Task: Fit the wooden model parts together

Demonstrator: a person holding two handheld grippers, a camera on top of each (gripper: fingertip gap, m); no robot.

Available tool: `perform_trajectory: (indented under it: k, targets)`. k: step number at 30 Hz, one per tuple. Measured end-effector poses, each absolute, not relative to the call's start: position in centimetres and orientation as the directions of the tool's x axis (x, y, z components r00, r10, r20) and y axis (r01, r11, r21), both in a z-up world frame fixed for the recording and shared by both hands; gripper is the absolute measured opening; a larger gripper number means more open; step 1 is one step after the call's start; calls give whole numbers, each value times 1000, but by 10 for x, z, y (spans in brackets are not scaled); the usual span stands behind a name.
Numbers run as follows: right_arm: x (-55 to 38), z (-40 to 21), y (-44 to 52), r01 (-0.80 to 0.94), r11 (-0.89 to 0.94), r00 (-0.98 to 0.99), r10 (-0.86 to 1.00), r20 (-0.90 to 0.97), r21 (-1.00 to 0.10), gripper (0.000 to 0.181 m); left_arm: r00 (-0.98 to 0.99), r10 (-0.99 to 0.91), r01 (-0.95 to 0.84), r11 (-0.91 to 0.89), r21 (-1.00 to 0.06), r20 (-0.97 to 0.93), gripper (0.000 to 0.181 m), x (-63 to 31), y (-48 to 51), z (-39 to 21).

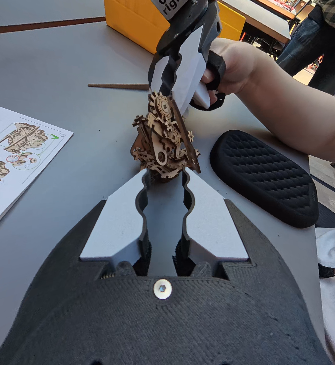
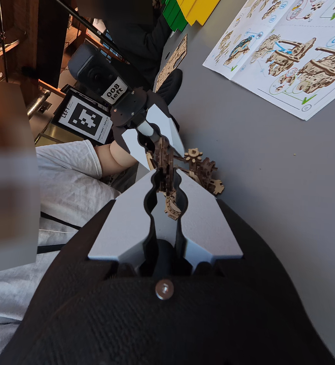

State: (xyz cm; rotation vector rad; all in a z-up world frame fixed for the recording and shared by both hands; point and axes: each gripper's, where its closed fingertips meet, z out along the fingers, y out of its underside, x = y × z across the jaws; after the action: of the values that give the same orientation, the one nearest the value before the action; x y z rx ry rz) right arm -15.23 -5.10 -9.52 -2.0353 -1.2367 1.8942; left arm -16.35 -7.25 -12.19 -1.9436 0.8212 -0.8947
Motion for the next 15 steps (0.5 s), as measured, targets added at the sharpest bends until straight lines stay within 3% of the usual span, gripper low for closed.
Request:
perform_trajectory:
  k: [15]
  targets:
    - [-147, -102, -46, 441, -693, 6, 638, -770, -570, 11, 507, -828, -192, -379, -906, 239, 26, -158, -60, -113]
